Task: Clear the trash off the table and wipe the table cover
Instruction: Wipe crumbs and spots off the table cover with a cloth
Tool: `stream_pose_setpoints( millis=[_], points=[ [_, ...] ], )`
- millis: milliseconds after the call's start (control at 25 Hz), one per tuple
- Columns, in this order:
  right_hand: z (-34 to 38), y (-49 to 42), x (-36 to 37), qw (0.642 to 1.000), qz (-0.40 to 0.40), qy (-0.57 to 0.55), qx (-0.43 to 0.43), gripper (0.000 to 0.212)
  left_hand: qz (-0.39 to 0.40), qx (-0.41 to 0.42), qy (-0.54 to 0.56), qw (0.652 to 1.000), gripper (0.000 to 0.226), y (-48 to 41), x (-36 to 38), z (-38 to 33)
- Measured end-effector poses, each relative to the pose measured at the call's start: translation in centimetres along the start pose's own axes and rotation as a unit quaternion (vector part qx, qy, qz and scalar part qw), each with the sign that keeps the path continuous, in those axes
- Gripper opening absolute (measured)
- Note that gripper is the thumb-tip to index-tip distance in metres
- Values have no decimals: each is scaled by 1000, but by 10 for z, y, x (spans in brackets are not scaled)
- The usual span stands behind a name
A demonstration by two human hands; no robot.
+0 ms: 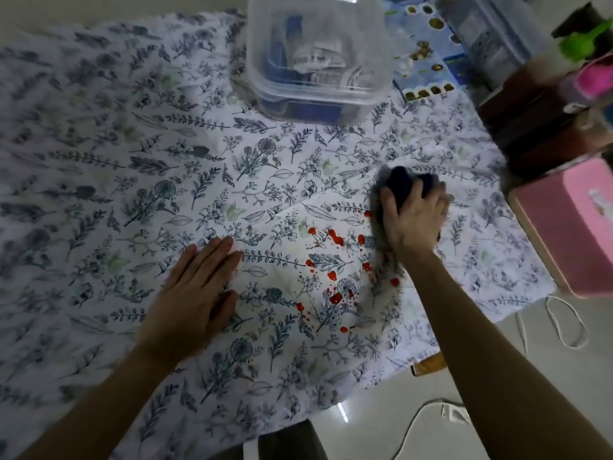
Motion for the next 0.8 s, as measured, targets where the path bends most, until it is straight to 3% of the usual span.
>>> stream_pose_setpoints(
  millis=[280, 520, 640, 800],
  points=[
    [103, 72, 42, 967, 68, 29, -244, 59, -12, 0, 5, 1000, 59, 2, -2, 1],
    [89, 181, 70, 903, 144, 71, -400, 55, -14, -2, 12, 1000, 59, 1, -6, -2],
    [30, 190, 61, 917, 150, 66, -364, 55, -17, 4, 16, 1000, 59, 1, -6, -3],
    [-50, 141, 17, 967, 113, 19, -230, 58, -18, 5, 15, 1000, 59, 2, -6, -2]
  ],
)
Point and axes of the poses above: each hand's wrist, its own y-axis away from the middle knuckle, its own x-axis out of the palm, z = x × y, the point moved 8 cm from there along -y, towards the middle knuckle, and after that the axes turned 13 degrees about z, right-handed, at the moved point
